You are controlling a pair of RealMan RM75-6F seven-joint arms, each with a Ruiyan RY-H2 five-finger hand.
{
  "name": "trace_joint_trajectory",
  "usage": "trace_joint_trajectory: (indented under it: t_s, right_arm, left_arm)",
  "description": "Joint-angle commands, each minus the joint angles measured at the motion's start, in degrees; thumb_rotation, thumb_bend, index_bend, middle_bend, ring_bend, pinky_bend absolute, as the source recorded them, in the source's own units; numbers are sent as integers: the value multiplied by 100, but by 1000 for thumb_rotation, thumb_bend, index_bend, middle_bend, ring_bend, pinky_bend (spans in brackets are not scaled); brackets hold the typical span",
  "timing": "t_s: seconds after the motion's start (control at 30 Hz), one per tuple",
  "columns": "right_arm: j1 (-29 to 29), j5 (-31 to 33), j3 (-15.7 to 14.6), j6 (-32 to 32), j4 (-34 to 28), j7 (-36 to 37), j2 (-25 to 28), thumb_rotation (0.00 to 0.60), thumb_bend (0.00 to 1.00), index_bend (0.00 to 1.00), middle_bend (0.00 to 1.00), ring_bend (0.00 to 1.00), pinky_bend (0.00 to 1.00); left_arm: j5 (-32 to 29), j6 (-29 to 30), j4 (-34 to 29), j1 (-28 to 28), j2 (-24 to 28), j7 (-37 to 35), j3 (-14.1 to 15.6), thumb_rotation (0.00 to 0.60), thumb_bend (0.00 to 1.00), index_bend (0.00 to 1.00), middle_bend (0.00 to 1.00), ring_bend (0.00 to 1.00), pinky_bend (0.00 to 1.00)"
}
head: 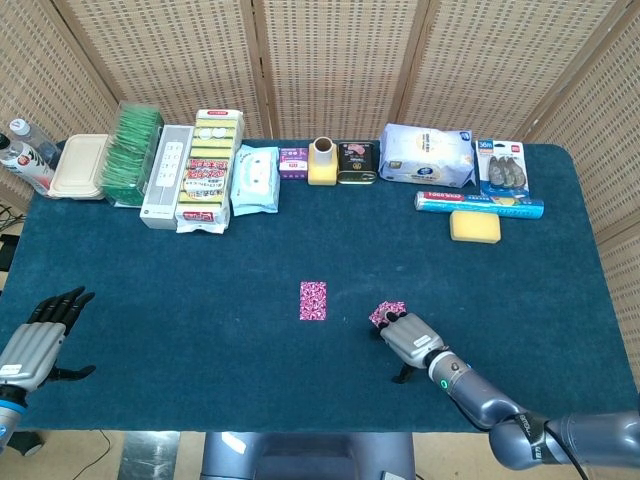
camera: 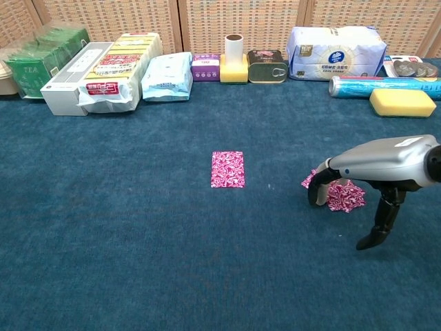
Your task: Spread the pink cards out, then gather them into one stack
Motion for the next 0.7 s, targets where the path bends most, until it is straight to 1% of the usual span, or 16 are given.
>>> trace_joint_trajectory:
  t_s: [0.03, 0.2, 0.7]
  right_arm:
    - [9, 22, -6, -7, -7, -21, 23, 503, 208, 247, 302, 88, 204]
    - [-5, 113, -108, -25, 41, -82, 124, 488, 208, 251, 303, 90, 209]
    - [-33, 35, -157, -32, -65, -76, 446, 479, 208, 258, 311, 100, 231]
  left_arm:
    - [5, 6, 0, 2, 3, -11, 0, 600, 32, 0, 0, 0, 35]
    - [6, 3, 10, -1, 8, -30, -2, 600, 33, 0, 0, 0, 35]
    - [-12, -16, -14, -9, -4, 19, 1, 600, 33, 0, 0, 0, 35]
